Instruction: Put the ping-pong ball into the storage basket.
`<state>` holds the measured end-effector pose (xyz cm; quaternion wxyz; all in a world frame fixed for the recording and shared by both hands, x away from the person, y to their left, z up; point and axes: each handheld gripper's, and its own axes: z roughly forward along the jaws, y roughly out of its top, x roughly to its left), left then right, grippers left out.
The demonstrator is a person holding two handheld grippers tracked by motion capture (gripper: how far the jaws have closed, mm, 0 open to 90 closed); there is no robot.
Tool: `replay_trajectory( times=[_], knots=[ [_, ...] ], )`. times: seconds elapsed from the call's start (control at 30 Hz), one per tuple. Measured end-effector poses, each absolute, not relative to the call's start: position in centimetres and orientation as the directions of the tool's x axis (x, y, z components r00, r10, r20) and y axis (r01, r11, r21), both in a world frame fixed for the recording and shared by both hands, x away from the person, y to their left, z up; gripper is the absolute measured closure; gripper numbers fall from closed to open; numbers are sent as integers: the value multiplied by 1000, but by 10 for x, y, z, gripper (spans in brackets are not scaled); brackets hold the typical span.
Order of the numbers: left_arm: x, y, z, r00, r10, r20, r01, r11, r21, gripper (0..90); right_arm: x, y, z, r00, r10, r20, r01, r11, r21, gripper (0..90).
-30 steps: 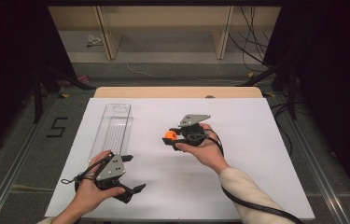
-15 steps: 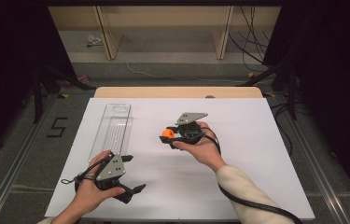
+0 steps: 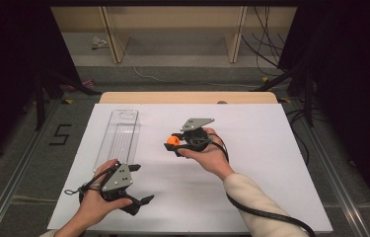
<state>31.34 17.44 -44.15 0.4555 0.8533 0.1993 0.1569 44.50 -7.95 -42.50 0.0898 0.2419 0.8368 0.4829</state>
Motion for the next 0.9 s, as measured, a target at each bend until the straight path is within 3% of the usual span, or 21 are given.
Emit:
replay_trajectory(
  times=[0.9],
  knots=[
    [313,174,-442,873,481,87,197,-508,839,0,455,-59,-416,-874,478,81,306,414,857,515]
  ],
)
